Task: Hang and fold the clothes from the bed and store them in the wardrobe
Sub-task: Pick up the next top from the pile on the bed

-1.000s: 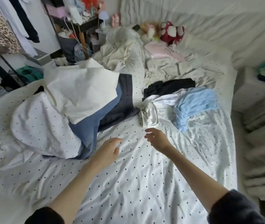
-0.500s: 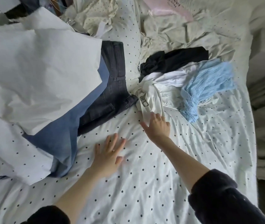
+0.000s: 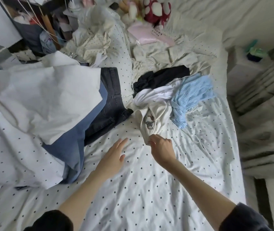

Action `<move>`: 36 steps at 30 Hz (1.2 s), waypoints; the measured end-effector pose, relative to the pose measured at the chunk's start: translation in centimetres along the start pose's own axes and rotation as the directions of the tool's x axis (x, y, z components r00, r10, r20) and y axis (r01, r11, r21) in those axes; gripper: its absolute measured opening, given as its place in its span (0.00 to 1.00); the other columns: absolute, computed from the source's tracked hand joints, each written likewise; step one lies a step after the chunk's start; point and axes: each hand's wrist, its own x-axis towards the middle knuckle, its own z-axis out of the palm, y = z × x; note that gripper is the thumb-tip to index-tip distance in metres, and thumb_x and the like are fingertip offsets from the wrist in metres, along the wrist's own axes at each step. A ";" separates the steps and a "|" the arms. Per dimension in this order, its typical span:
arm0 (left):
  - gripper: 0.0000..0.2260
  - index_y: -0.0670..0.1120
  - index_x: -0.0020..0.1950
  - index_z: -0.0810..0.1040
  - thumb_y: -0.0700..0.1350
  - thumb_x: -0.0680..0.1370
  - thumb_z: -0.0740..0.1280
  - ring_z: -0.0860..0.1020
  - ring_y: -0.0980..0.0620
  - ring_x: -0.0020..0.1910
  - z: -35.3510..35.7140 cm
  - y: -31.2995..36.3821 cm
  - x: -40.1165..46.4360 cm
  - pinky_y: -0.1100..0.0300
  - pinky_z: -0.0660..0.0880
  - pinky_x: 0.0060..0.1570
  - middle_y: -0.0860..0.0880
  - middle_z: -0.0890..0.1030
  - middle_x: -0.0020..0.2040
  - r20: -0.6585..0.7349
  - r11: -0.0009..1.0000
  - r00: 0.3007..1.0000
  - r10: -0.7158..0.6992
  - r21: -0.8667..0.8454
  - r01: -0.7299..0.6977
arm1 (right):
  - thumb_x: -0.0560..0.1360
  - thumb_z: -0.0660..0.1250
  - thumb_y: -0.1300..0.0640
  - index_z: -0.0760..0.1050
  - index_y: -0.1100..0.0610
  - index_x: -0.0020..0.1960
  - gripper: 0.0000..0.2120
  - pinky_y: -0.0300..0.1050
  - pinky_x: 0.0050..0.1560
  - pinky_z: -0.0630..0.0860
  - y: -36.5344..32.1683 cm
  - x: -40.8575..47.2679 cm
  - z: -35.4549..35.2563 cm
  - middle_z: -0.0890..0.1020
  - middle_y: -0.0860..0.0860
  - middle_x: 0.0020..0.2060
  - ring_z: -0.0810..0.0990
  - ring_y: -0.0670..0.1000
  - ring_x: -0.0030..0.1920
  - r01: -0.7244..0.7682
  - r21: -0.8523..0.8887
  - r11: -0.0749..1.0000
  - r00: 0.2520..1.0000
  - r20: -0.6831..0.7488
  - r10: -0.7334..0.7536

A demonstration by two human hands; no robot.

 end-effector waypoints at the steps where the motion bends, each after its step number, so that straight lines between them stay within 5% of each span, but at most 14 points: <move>1: 0.27 0.58 0.76 0.51 0.40 0.82 0.56 0.56 0.54 0.75 -0.6 1.4 -0.5 0.59 0.61 0.69 0.54 0.49 0.78 -0.038 0.999 0.998 0.054 0.004 -0.054 | 0.77 0.60 0.64 0.77 0.58 0.45 0.08 0.45 0.46 0.61 -0.2 -1.1 -1.3 0.81 0.51 0.45 0.78 0.57 0.46 0.031 0.007 1.000 0.999 -0.016 -0.031; 7: 0.29 0.59 0.75 0.56 0.38 0.80 0.61 0.52 0.58 0.75 -3.0 9.2 -3.2 0.59 0.63 0.68 0.57 0.49 0.77 -0.129 0.928 0.922 0.364 0.134 -0.348 | 0.77 0.62 0.63 0.78 0.59 0.45 0.07 0.49 0.51 0.70 -2.2 -7.8 -9.7 0.82 0.51 0.43 0.79 0.57 0.44 0.253 -0.010 0.967 0.965 -0.069 -0.253; 12: 0.15 0.50 0.64 0.76 0.44 0.77 0.67 0.63 0.59 0.69 -3.2 13.4 -7.4 0.65 0.60 0.67 0.56 0.71 0.68 -0.228 0.891 0.861 0.454 0.114 -0.440 | 0.76 0.61 0.64 0.79 0.58 0.50 0.08 0.46 0.49 0.66 -3.8 -13.7 -15.2 0.80 0.51 0.44 0.79 0.55 0.46 0.427 -0.041 0.903 0.901 -0.063 -0.429; 17: 0.07 0.55 0.47 0.76 0.43 0.79 0.64 0.78 0.62 0.46 -3.4 14.1 -14.1 0.68 0.70 0.47 0.60 0.80 0.44 -0.366 0.897 0.860 0.355 -0.127 -0.424 | 0.76 0.60 0.66 0.78 0.60 0.52 0.10 0.54 0.54 0.71 -6.7 -17.8 -17.9 0.81 0.53 0.46 0.79 0.56 0.49 0.529 -0.007 0.849 0.848 -0.046 -0.528; 22: 0.09 0.55 0.46 0.71 0.42 0.81 0.59 0.76 0.52 0.42 -7.7 13.2 -21.3 0.61 0.70 0.43 0.53 0.78 0.41 -0.586 0.881 0.780 0.218 -0.226 -0.417 | 0.77 0.61 0.66 0.78 0.61 0.51 0.08 0.53 0.52 0.72 -13.2 -20.7 -19.2 0.80 0.51 0.45 0.78 0.55 0.48 0.647 0.071 0.760 0.762 -0.108 -0.639; 24: 0.06 0.53 0.47 0.70 0.42 0.81 0.58 0.75 0.49 0.40 -10.8 12.0 -25.3 0.60 0.69 0.42 0.53 0.76 0.39 -0.664 0.876 0.718 0.211 -0.197 -0.440 | 0.78 0.62 0.64 0.77 0.62 0.48 0.06 0.50 0.49 0.72 -17.0 -21.7 -19.7 0.80 0.53 0.41 0.77 0.55 0.44 0.678 0.143 0.721 0.735 -0.103 -0.671; 29: 0.06 0.55 0.46 0.70 0.44 0.81 0.59 0.67 0.60 0.30 -16.6 9.9 -35.2 0.69 0.63 0.32 0.54 0.72 0.32 -0.768 0.912 0.606 0.209 -0.070 -0.404 | 0.79 0.62 0.60 0.67 0.54 0.35 0.13 0.38 0.37 0.63 -25.1 -23.8 -20.1 0.67 0.48 0.30 0.66 0.44 0.32 0.676 0.362 0.642 0.707 -0.074 -0.703; 34: 0.12 0.57 0.44 0.71 0.39 0.79 0.62 0.73 0.66 0.32 -20.0 5.7 -48.8 0.72 0.66 0.34 0.56 0.77 0.34 -0.871 0.978 0.484 0.090 -0.016 -0.210 | 0.79 0.61 0.59 0.70 0.60 0.37 0.12 0.43 0.40 0.64 -35.4 -28.1 -15.8 0.68 0.52 0.33 0.67 0.49 0.37 0.540 0.590 0.600 0.672 0.128 -0.730; 36: 0.13 0.57 0.42 0.70 0.38 0.79 0.63 0.71 0.66 0.28 -20.3 3.9 -54.9 0.73 0.66 0.32 0.60 0.76 0.29 -0.905 0.996 0.424 0.036 0.000 -0.085 | 0.79 0.61 0.57 0.69 0.58 0.39 0.11 0.42 0.40 0.63 -39.8 -30.7 -12.9 0.67 0.50 0.32 0.66 0.48 0.36 0.541 0.601 0.588 0.596 0.219 -0.773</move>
